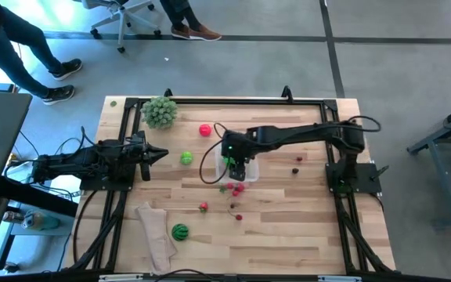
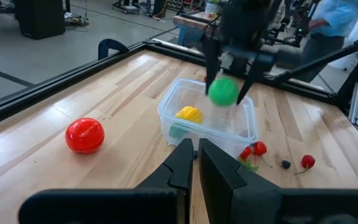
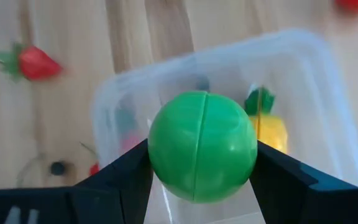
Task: Pick and placing Produce into tupperware
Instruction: Put the green pear into the transparent container
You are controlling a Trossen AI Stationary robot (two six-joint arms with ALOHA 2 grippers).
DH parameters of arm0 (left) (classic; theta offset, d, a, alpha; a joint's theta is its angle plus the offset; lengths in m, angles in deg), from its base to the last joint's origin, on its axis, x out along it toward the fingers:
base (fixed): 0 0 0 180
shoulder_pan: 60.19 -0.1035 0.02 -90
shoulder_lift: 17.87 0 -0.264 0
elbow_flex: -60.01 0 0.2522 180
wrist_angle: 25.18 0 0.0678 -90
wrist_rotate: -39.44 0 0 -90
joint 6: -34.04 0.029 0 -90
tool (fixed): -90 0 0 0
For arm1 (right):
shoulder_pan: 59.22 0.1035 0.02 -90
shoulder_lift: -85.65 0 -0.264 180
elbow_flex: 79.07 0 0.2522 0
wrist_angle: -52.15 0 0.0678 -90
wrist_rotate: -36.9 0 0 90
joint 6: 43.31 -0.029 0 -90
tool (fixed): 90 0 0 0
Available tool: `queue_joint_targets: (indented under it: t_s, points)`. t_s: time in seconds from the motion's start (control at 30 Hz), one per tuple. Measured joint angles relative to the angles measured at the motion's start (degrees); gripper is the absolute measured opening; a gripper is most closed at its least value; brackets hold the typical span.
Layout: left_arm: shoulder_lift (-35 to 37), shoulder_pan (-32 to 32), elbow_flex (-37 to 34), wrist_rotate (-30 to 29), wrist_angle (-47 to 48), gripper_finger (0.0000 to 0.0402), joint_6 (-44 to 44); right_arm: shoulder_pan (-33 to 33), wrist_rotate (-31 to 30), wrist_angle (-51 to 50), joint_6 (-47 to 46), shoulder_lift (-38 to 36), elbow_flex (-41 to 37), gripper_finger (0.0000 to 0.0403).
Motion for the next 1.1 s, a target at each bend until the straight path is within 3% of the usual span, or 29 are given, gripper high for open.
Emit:
queue_joint_targets:
  t_s: [0.23, 0.7, 1.1]
  points:
    - [0.01, 0.01, -0.02, 0.00, 0.00, 0.0017, 0.00, -0.40, 0.74, -1.63, 0.88, 4.43, -0.02, 0.0216]
    - [0.01, -0.01, -0.02, 0.00, -0.02, 0.0017, 0.00, -0.27, 6.05, -1.06, 2.19, 6.42, 0.00, 0.0216]
    - [-0.01, 0.00, -0.02, 0.00, -0.02, 0.0017, 0.00, -0.29, 4.91, 0.08, 4.88, 7.33, 0.00, 0.0217]
